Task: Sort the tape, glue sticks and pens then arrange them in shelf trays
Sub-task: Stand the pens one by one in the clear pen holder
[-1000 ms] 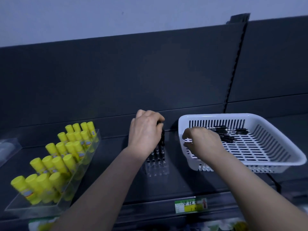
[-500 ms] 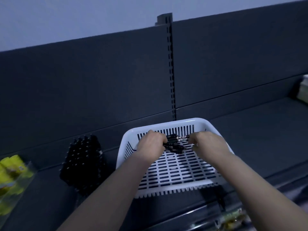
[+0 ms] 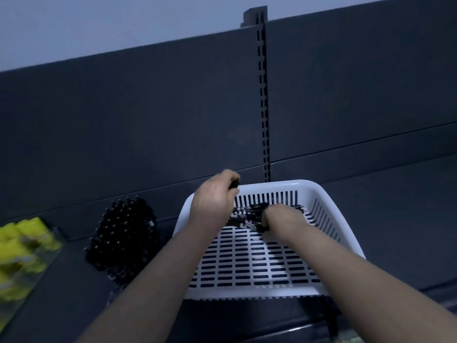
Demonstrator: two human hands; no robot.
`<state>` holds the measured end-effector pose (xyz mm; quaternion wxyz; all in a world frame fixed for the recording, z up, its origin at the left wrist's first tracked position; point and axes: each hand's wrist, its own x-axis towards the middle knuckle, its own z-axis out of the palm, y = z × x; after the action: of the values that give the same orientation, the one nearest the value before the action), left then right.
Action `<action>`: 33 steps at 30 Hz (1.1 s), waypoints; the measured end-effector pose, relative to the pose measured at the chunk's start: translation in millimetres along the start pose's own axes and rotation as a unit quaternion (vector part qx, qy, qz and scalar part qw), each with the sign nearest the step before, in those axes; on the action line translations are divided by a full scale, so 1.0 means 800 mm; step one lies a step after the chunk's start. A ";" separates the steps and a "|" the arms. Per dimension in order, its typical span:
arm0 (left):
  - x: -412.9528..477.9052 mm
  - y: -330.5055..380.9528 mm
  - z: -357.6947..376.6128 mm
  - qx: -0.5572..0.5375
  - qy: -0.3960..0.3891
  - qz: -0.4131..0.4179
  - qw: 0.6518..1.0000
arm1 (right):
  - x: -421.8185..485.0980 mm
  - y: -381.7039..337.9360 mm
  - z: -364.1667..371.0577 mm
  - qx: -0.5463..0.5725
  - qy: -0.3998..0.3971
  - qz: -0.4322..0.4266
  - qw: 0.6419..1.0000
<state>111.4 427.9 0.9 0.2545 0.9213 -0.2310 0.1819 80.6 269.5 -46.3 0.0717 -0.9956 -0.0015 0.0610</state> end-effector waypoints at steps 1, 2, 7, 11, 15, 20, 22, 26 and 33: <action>-0.002 0.002 -0.012 -0.026 0.024 -0.003 0.999 | 0.001 -0.003 0.003 -0.003 -0.002 -0.002 1.000; -0.003 0.003 -0.022 -0.051 0.040 -0.009 0.998 | 0.002 -0.005 0.005 -0.004 0.003 -0.001 1.000; -0.017 0.001 -0.065 -0.114 0.083 -0.038 0.989 | -0.012 -0.010 0.002 -0.001 0.019 0.014 1.000; -0.032 -0.013 -0.107 -0.113 0.117 -0.053 0.985 | -0.042 -0.045 -0.038 0.082 0.138 0.007 0.987; -0.063 -0.047 -0.160 -0.115 0.159 -0.056 0.979 | -0.076 -0.112 -0.079 0.212 0.258 -0.069 0.940; -0.117 -0.109 -0.210 -0.111 0.171 -0.082 0.976 | -0.104 -0.197 -0.090 0.327 0.279 -0.111 0.896; -0.137 -0.132 -0.218 -0.113 0.168 -0.097 0.975 | -0.106 -0.224 -0.082 0.350 0.276 -0.119 0.887; -0.170 -0.163 -0.215 -0.113 0.157 -0.105 0.975 | -0.108 -0.261 -0.059 0.368 0.272 -0.114 0.882; -0.189 -0.194 -0.190 -0.137 0.173 -0.091 0.971 | -0.114 -0.283 -0.038 0.353 0.267 -0.096 0.892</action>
<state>33.9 680.5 -5.1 0.4299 0.8495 -0.1215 0.2809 -5.0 487.8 26.9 0.4215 -0.8784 -0.0564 -0.2180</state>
